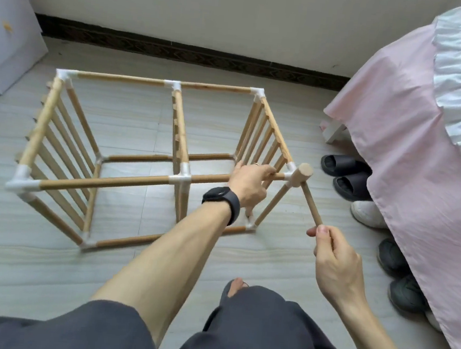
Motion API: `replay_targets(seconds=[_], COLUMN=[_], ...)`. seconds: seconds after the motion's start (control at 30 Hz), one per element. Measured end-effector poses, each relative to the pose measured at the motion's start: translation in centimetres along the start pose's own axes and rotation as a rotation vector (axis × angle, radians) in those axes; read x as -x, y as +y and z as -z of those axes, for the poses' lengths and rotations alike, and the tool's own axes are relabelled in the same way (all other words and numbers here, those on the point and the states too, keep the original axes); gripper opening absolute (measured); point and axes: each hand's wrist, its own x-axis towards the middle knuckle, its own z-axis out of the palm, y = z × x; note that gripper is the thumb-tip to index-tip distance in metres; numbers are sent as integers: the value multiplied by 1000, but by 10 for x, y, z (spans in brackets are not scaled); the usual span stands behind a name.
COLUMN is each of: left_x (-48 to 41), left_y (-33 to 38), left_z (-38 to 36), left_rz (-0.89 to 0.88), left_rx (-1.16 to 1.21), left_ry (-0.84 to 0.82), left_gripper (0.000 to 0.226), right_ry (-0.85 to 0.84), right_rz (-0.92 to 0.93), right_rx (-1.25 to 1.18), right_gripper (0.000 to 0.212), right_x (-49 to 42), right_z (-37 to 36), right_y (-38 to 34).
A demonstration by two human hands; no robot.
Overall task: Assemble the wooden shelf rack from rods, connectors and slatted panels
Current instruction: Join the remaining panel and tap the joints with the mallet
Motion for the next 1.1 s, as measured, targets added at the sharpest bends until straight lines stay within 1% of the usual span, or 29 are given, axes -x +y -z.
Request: replay_targets(seconds=[0.03, 0.07, 0.17, 0.27, 0.37, 0.53, 0.6, 0.7, 0.8, 0.87, 0.9, 0.97, 1.03, 1.07, 1.1], left_x=[-2, -2, 10, 33, 59, 111, 118, 118, 118, 117, 116, 115, 116, 116, 116], left_y=[0, -3, -35, -76, -105, -142, -153, -161, -164, -167, -167, -167, -167, -167, -168], left_z=[13, 27, 70, 111, 129, 99, 80, 59, 51, 50, 49, 49, 50, 50, 50], left_rz=[2, 1, 12, 107, 134, 15, 35, 38, 9, -12, -14, -16, -14, -12, -8], left_rx=[55, 51, -154, -320, -332, -392, -458, -640, -708, -695, -686, -675, -668, -667, -672], left_ry=[-8, -8, -5, 52, 122, 124, 155, 301, 427, 433, 426, 435, 439, 434, 426], left_gripper=[53, 49, 33, 30, 31, 36, 36, 31, 26, 28, 29, 30, 30, 30, 30], right_ry=[-8, -21, -108, -227, -293, -357, -388, -420, -426, -421, -409, -316, -143, -78, -62], right_rz=[-8, -9, 27, 119, 201, 329, 352, 373, 383, 403, 422, 496, 619, 658, 657], right_rx=[-25, -45, -88, -93, -115, -62, 14, 150, 208, 269, 250, 87, -141, -202, -179], right_gripper=[42, 42, 35, 27, 31, 34, 33, 31, 30, 31, 33, 36, 33, 31, 28], right_x=[-2, -4, -7, -6, -5, -6, -8, -12, -15, -19, -22, -25, -21, -18, -15], right_z=[-2, -5, -20, -42, -63, -85, -89, -92, -91, -88, -85, -79, -74, -73, -74], right_y=[-4, -7, -18, -31, -50, -71, -72, -68, -67, -72, -77, -89, -98, -100, -100])
